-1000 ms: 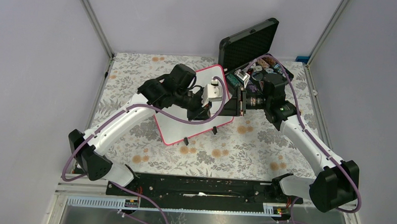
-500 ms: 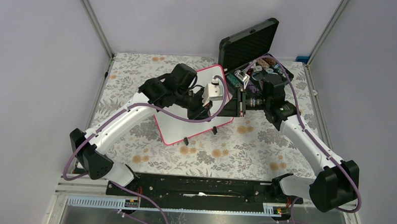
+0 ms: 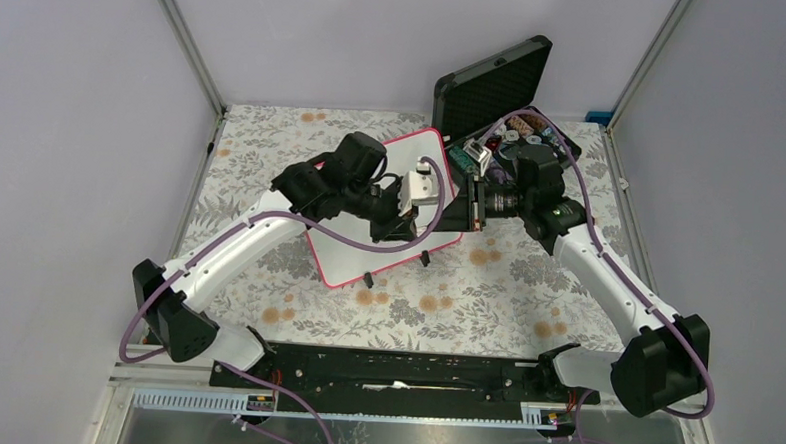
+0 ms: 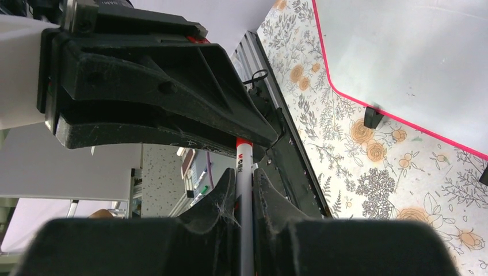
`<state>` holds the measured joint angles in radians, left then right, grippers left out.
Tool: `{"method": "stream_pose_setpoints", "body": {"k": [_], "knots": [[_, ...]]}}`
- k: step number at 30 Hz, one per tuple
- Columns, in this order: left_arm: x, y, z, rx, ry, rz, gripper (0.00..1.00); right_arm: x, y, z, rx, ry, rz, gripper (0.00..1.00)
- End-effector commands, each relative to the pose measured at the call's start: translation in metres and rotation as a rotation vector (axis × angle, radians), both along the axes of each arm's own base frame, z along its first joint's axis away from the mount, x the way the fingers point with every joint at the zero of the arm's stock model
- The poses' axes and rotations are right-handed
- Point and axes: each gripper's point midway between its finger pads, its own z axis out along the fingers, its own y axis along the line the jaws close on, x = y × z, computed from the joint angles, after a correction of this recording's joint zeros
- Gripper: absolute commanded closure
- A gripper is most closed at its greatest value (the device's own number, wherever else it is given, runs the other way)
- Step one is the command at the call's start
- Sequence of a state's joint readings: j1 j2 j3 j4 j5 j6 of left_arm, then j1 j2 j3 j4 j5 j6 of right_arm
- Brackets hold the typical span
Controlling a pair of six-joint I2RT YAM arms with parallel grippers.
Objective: Write a sentence on the whiteboard
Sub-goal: Open the pen cap of the whiteboard marker, then place the pen cap at the center of the board.
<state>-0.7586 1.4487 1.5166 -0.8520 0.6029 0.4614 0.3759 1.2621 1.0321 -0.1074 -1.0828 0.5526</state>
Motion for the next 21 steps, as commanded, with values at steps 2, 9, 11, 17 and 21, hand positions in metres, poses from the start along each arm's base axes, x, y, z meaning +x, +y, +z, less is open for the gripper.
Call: {"method": "stream_pose_setpoints", "body": {"k": [2, 9, 11, 17, 21], "knots": [[-0.011, 0.038, -0.029, 0.123, 0.015, 0.029, 1.00, 0.009, -0.011, 0.028, 0.042, -0.075, -0.009, 1.00], [-0.017, 0.055, -0.050, 0.184, 0.046, 0.042, 1.00, 0.022, -0.027, 0.040, 0.060, -0.091, -0.051, 1.00], [-0.021, 0.057, -0.054, 0.193, 0.065, 0.040, 1.00, 0.027, -0.033, 0.042, 0.063, -0.093, -0.068, 1.00], [-0.031, 0.048, -0.069, 0.155, 0.110, 0.027, 1.00, 0.055, -0.063, 0.039, 0.055, -0.092, -0.192, 1.00], [-0.030, 0.024, -0.085, 0.123, 0.076, 0.025, 1.00, 0.076, -0.088, 0.031, 0.046, -0.061, -0.308, 1.00]]}}
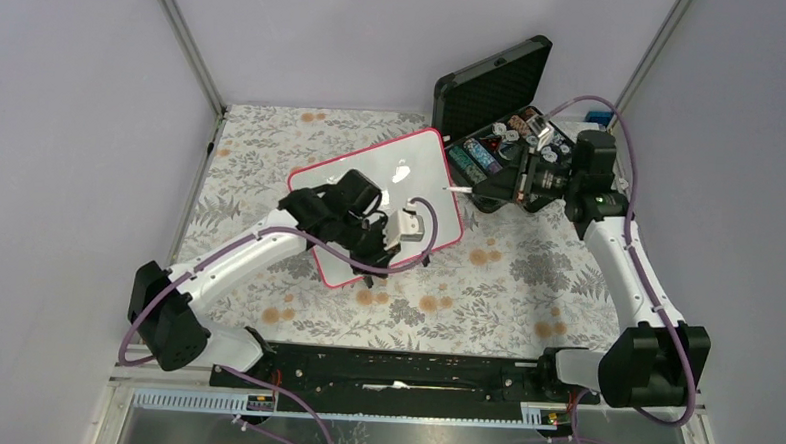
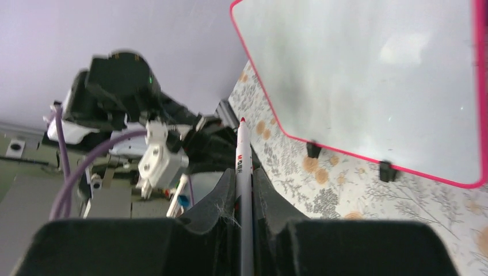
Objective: Write a sentence on the whiteboard
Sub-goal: Place the pen cap at the center of the board.
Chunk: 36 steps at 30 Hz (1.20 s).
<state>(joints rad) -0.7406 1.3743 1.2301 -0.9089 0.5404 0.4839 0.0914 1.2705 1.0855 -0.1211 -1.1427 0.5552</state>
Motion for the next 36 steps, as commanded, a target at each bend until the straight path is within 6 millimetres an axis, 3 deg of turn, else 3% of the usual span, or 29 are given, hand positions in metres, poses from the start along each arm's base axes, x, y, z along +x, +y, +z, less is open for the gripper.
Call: {"method": "stream_pose_setpoints", "body": {"k": [1, 7, 14, 26, 33, 36], "knots": [[0.000, -0.036, -0.001, -0.095, -0.084, -0.028, 1.00, 0.018, -0.023, 0.011, 0.008, -0.039, -0.094, 1.00], [-0.009, -0.072, -0.057, -0.011, -0.094, -0.056, 1.00, 0.018, -0.028, 0.003, -0.018, -0.058, -0.138, 1.00], [-0.009, -0.087, -0.108, 0.080, -0.143, -0.041, 1.00, 0.024, -0.039, -0.011, -0.042, -0.053, -0.188, 1.00], [-0.009, -0.086, -0.145, 0.189, -0.134, -0.058, 0.93, 0.023, -0.040, -0.020, -0.055, -0.052, -0.190, 1.00], [-0.010, -0.083, -0.153, 0.221, -0.120, -0.066, 0.74, 0.021, -0.039, -0.018, -0.052, -0.061, -0.184, 1.00], [-0.012, -0.082, -0.155, 0.232, -0.112, -0.072, 0.71, 0.020, -0.039, -0.019, -0.053, -0.062, -0.179, 1.00]]}}
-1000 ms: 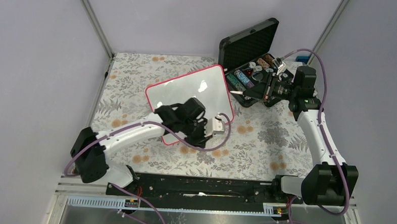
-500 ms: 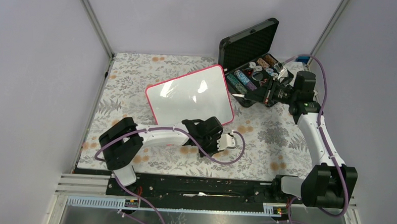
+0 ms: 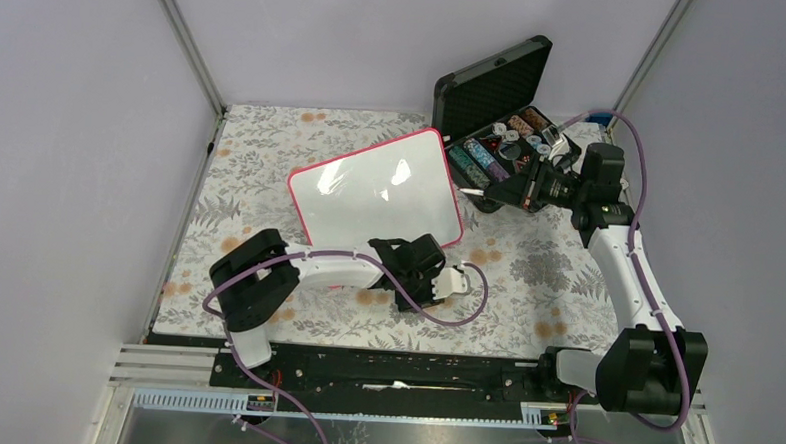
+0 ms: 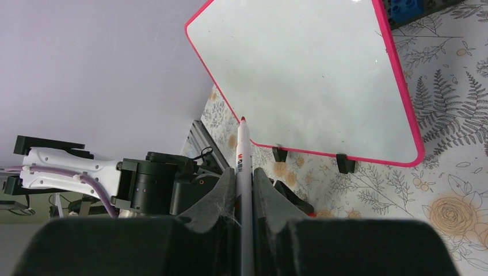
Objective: Write a sentence on the whiteboard
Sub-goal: Place the pen cap at the center of the board, then hold the whiteboard on the whiteboard stand.
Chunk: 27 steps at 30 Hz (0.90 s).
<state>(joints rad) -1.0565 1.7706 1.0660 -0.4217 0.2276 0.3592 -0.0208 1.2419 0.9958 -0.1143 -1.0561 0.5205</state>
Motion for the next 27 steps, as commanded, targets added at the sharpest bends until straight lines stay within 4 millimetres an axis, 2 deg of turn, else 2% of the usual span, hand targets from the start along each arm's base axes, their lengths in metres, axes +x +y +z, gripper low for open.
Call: {"method": "stream_pose_setpoints", "body": {"k": [1, 7, 13, 15, 17, 21, 27], "knots": [[0.003, -0.006, 0.000, 0.002, -0.010, -0.007, 0.70, -0.003, -0.001, 0.011, -0.009, -0.082, 0.008, 1.00], [0.001, -0.006, 0.005, -0.001, 0.000, -0.009, 0.60, -0.003, -0.001, 0.010, -0.010, -0.085, 0.015, 1.00], [0.003, -0.013, 0.024, -0.033, -0.009, -0.006, 0.46, -0.002, 0.000, 0.010, -0.010, -0.086, 0.019, 1.00], [0.005, -0.015, 0.034, -0.051, -0.022, -0.004, 0.40, -0.002, 0.000, 0.011, -0.011, -0.090, 0.021, 1.00], [0.004, -0.017, 0.045, -0.075, -0.029, -0.007, 0.24, -0.001, 0.000, 0.012, -0.012, -0.094, 0.024, 1.00], [0.005, -0.017, 0.073, -0.117, -0.051, -0.004, 0.02, 0.000, 0.001, 0.013, -0.011, -0.099, 0.043, 1.00], [0.008, -0.005, 0.119, -0.220, -0.082, 0.024, 0.01, -0.001, 0.001, 0.019, -0.016, -0.128, 0.067, 1.00]]}}
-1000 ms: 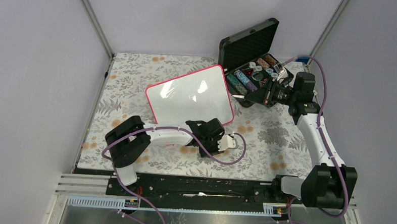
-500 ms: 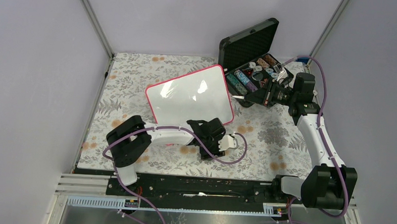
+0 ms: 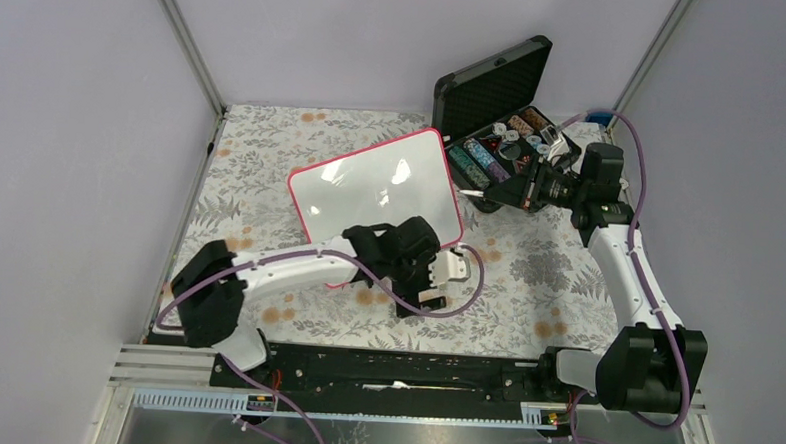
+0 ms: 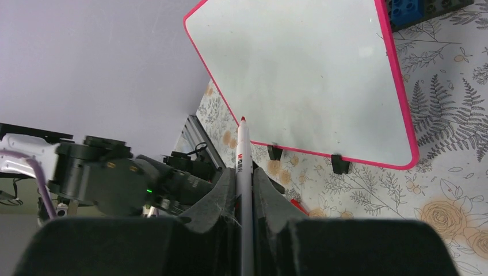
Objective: Write a sentence on the whiteboard
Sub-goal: Hold the whiteboard on the whiteboard stand.
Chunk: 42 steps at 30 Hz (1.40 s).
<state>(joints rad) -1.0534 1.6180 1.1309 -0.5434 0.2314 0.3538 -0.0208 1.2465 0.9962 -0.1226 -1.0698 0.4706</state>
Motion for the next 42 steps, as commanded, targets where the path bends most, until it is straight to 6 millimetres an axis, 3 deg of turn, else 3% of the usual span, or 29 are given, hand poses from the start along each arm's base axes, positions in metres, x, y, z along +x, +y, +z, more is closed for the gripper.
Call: {"method": "stream_pose_setpoints", "body": {"k": [1, 5, 8, 12, 17, 19, 24, 27, 35, 42], "knots": [[0.008, -0.002, 0.065, -0.160, -0.032, 0.027, 0.01, 0.001, 0.002, 0.023, -0.001, -0.107, 0.049, 1.00], [0.026, 0.015, 0.114, -0.278, 0.006, 0.095, 0.01, 0.002, 0.006, 0.029, -0.022, -0.139, 0.073, 1.00], [0.043, 0.037, 0.148, -0.372, 0.014, 0.159, 0.01, -0.003, 0.026, 0.027, -0.066, -0.163, 0.141, 1.00], [0.080, 0.088, 0.186, -0.511, 0.043, 0.349, 0.01, -0.006, 0.053, 0.027, -0.139, -0.225, 0.218, 1.00], [0.106, 0.158, 0.224, -0.659, -0.042, 0.592, 0.01, -0.007, 0.086, 0.035, -0.174, -0.302, 0.299, 1.00], [0.109, 0.185, 0.225, -0.685, -0.040, 0.689, 0.01, -0.010, 0.099, 0.036, -0.187, -0.319, 0.335, 1.00], [0.120, 0.243, 0.200, -0.633, -0.002, 0.921, 0.01, -0.026, 0.137, 0.035, -0.226, -0.382, 0.451, 1.00], [0.122, 0.261, 0.191, -0.619, 0.017, 0.969, 0.01, -0.034, 0.156, 0.033, -0.247, -0.421, 0.503, 1.00], [0.131, 0.281, 0.163, -0.636, 0.086, 0.964, 0.01, -0.047, 0.197, 0.028, -0.317, -0.547, 0.573, 1.00], [0.143, 0.280, 0.153, -0.671, 0.119, 0.940, 0.06, -0.052, 0.226, 0.021, -0.329, -0.587, 0.612, 1.00]]}}
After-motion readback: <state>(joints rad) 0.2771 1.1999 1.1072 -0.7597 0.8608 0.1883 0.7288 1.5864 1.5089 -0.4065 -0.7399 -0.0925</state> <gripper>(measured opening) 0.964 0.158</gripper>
